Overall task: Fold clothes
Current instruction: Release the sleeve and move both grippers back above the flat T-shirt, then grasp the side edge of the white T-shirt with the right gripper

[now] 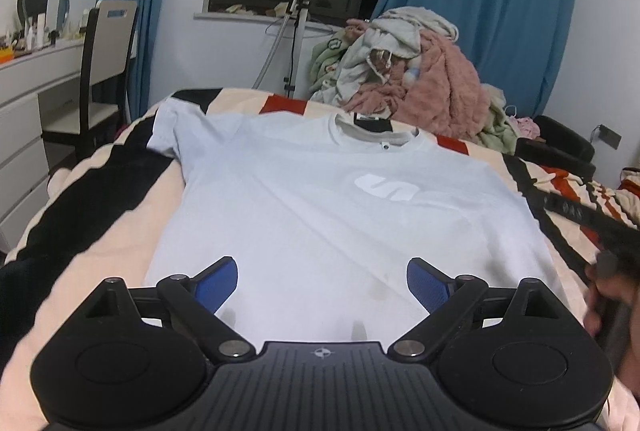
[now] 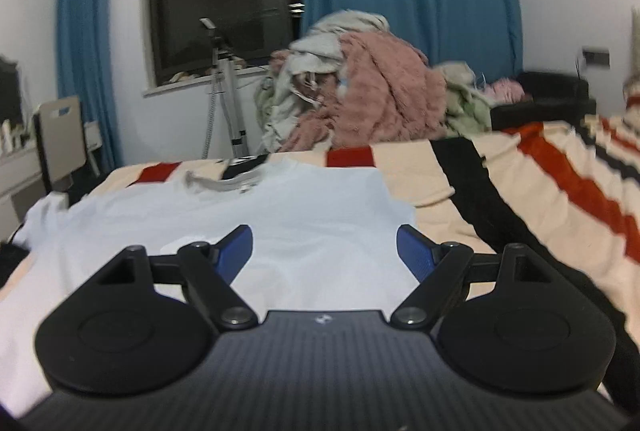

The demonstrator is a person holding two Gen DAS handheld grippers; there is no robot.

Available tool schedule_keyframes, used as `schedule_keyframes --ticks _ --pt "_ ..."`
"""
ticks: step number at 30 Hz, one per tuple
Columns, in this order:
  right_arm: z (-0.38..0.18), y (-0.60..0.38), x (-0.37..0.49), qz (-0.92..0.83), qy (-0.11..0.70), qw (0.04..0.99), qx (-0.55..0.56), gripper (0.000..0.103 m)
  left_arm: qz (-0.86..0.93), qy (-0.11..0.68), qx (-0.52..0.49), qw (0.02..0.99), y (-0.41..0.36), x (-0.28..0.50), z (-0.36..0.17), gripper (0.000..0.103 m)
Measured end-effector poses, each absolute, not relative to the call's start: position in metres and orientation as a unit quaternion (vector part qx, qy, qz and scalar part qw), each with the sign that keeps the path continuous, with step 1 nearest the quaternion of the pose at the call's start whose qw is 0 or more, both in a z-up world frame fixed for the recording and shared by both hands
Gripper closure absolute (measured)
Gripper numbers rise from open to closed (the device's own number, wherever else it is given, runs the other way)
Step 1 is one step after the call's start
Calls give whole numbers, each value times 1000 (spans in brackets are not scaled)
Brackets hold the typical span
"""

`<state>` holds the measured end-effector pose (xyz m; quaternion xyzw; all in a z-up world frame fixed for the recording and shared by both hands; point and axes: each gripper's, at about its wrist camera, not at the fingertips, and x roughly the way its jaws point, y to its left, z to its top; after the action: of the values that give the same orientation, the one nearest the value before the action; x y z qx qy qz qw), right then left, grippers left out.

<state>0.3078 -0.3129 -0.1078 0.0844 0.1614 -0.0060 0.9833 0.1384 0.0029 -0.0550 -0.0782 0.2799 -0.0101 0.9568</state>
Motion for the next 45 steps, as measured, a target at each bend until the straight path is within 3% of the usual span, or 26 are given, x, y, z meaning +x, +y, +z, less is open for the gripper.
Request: schedule_keyframes --ticks 11,14,16,17,18,23,31,33,37,39,41,45 --pt "-154 -387 422 -47 178 955 234 28 -10 318 -76 945 -10 166 -86 10" --pt "-169 -388 446 -52 197 946 252 39 -6 331 -73 941 -12 175 -97 10" --pt "-179 -383 458 -53 219 943 244 63 -5 340 -80 937 -12 182 -103 10" --pt "-179 -376 459 -54 216 949 224 82 -5 342 -82 936 -13 186 -105 10" --pt "-176 -364 459 -56 211 957 189 90 -5 344 -85 935 -14 190 -107 10" --pt "-157 -265 449 -26 148 986 -78 95 12 317 -69 946 -17 193 -106 10" --pt "-166 -162 415 199 146 947 -207 96 7 307 -78 948 -15 189 -101 10" --pt "-158 -154 407 226 147 941 -205 90 3 304 -79 949 -16 187 -99 10" --pt "-119 -192 413 227 148 960 -69 78 -4 300 -84 950 -15 182 -96 10" --pt "-100 -227 421 198 146 969 23 53 -6 301 -88 950 -14 181 -96 10" --pt "-88 -275 431 155 143 970 118 40 -8 301 -91 949 -14 179 -96 10" --pt "-101 -371 445 71 161 937 302 39 -13 302 -96 948 -14 179 -96 10"
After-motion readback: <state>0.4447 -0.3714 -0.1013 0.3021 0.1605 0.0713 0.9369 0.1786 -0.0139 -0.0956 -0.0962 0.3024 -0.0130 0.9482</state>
